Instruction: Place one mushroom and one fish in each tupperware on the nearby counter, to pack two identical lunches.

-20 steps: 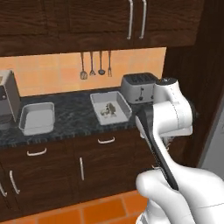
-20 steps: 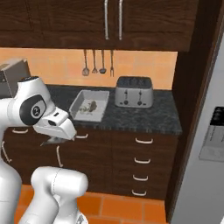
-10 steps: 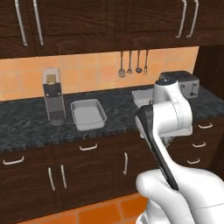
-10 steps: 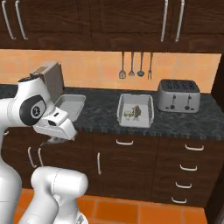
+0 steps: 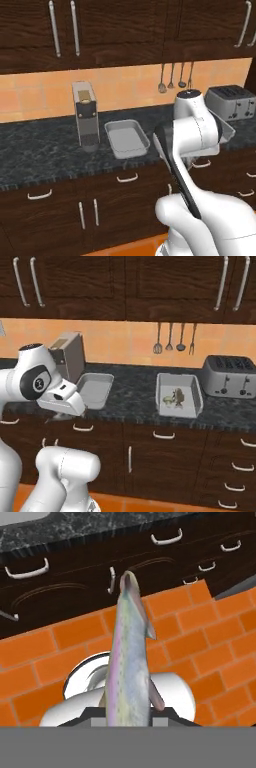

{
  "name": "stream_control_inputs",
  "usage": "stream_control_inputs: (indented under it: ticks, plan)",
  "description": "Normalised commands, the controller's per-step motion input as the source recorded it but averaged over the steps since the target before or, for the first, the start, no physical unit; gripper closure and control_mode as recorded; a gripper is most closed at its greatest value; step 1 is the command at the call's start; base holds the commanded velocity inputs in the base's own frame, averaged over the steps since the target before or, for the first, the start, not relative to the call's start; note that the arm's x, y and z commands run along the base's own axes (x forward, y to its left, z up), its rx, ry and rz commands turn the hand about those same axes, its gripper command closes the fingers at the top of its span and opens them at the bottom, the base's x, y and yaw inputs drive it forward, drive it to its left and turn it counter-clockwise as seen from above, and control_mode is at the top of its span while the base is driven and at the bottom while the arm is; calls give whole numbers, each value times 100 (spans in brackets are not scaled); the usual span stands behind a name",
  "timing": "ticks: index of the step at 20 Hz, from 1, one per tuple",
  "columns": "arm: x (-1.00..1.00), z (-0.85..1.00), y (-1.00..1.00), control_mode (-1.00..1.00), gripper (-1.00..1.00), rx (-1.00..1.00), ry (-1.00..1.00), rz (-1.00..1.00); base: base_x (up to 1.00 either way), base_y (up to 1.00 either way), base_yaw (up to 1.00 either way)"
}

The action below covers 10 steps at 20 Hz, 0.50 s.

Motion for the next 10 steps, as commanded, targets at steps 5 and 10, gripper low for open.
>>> stream_control_inputs:
  ticks: [5,10]
  plan:
    - [0,0,0,100,100,0,0,0,97,0,11]
    - [13,-20,0,-100,100,0,5,3,58,0,11]
